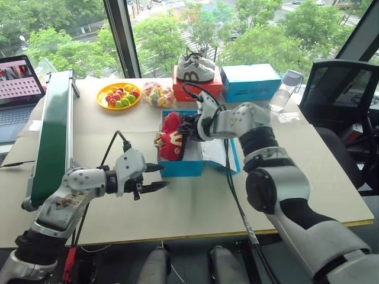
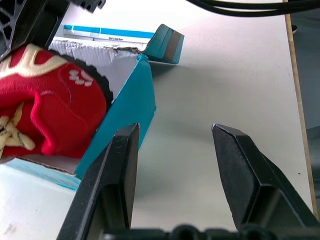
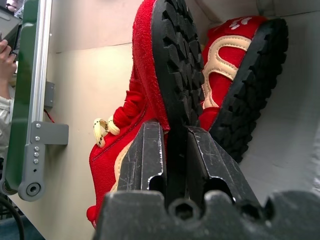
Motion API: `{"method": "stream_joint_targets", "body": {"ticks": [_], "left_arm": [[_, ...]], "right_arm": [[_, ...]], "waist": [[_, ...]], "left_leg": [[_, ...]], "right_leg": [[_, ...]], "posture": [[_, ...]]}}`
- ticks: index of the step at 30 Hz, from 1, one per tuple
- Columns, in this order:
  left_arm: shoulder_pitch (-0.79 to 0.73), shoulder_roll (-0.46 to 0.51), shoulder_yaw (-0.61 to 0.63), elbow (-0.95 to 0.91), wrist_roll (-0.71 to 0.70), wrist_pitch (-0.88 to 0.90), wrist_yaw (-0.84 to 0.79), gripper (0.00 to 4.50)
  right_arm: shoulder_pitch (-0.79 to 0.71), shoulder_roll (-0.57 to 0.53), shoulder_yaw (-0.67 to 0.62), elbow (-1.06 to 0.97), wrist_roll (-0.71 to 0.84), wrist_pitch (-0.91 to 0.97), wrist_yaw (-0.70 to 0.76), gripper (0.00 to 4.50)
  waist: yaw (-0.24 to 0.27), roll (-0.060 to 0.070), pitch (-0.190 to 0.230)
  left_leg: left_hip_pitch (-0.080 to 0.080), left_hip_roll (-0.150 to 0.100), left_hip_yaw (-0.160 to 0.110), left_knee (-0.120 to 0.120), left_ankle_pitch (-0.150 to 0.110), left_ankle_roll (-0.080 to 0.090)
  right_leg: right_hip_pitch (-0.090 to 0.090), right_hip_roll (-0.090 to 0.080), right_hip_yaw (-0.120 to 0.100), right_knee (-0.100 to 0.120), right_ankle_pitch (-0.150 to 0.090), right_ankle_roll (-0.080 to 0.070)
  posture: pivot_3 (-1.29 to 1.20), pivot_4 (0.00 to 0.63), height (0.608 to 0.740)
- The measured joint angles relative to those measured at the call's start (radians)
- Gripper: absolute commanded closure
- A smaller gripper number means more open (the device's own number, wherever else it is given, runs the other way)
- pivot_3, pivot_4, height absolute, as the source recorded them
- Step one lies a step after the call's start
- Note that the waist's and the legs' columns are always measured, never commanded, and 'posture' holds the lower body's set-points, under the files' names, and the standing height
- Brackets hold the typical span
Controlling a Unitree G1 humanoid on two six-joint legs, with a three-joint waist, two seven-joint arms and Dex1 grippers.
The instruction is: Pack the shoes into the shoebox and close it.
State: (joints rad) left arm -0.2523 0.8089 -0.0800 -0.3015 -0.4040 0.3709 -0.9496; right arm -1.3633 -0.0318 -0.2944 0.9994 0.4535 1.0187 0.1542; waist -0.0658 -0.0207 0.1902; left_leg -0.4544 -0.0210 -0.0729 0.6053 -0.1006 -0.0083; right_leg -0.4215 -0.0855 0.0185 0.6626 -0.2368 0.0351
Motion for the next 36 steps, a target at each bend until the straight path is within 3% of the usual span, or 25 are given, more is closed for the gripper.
{"method": "stream_joint_targets", "body": {"ticks": [7,12,13,18,21,36], "left_arm": [[0.003,-0.01,0.002,-0.017,0.014,0.006,0.013,2.06],[0.007,-0.013,0.004,-0.03,0.014,0.008,0.018,2.06],[0.01,-0.014,0.005,-0.032,0.014,0.008,0.019,2.06],[0.017,-0.023,0.006,-0.037,0.015,0.008,0.02,2.06],[0.016,-0.03,0.006,-0.036,0.018,0.007,0.02,2.06],[0.009,-0.04,0.006,-0.016,0.029,0.005,0.007,2.06]], "right_arm": [[-0.003,0.009,0.061,0.06,-0.06,-0.094,0.089,4.26],[0.002,-0.093,0.171,0.101,-0.154,-0.141,0.216,4.26],[0.002,-0.121,0.19,0.115,-0.173,-0.151,0.236,4.26],[0.001,-0.216,0.249,0.153,-0.256,-0.211,0.299,4.26],[-0.009,-0.214,0.252,0.155,-0.275,-0.213,0.325,4.26],[-0.085,-0.149,0.224,0.012,-0.24,-0.002,0.326,4.26]], "waist": [[-0.005,0.0,0.0],[0.004,0.0,-0.001],[0.004,0.0,-0.001],[0.003,0.0,-0.001],[0.0,0.0,-0.001],[0.002,0.0,-0.001]], "left_leg": [[0.005,0.003,0.0,-0.001,0.0,0.0],[0.015,0.003,0.0,-0.006,0.0,0.0],[0.017,0.004,0.0,-0.007,-0.005,-0.007],[0.017,0.003,0.0,-0.009,-0.005,-0.008],[0.017,0.003,0.001,-0.011,0.0,-0.001],[0.003,0.003,0.001,-0.015,0.0,0.0]], "right_leg": [[0.002,0.002,0.0,0.0,-0.002,0.001],[0.013,0.002,-0.001,-0.005,-0.006,0.0],[0.016,0.002,-0.001,-0.007,-0.009,-0.005],[0.015,0.0,-0.001,-0.008,-0.009,-0.006],[0.014,0.001,-0.001,-0.007,-0.006,-0.001],[0.0,0.001,-0.001,-0.006,-0.004,-0.006]], "posture": [[0.0,0.15,0.73],[0.0,0.15,0.73],[0.0,0.15,0.73],[0.0,0.15,0.73],[0.0,0.15,0.73],[0.0,0.15,0.73]]}}
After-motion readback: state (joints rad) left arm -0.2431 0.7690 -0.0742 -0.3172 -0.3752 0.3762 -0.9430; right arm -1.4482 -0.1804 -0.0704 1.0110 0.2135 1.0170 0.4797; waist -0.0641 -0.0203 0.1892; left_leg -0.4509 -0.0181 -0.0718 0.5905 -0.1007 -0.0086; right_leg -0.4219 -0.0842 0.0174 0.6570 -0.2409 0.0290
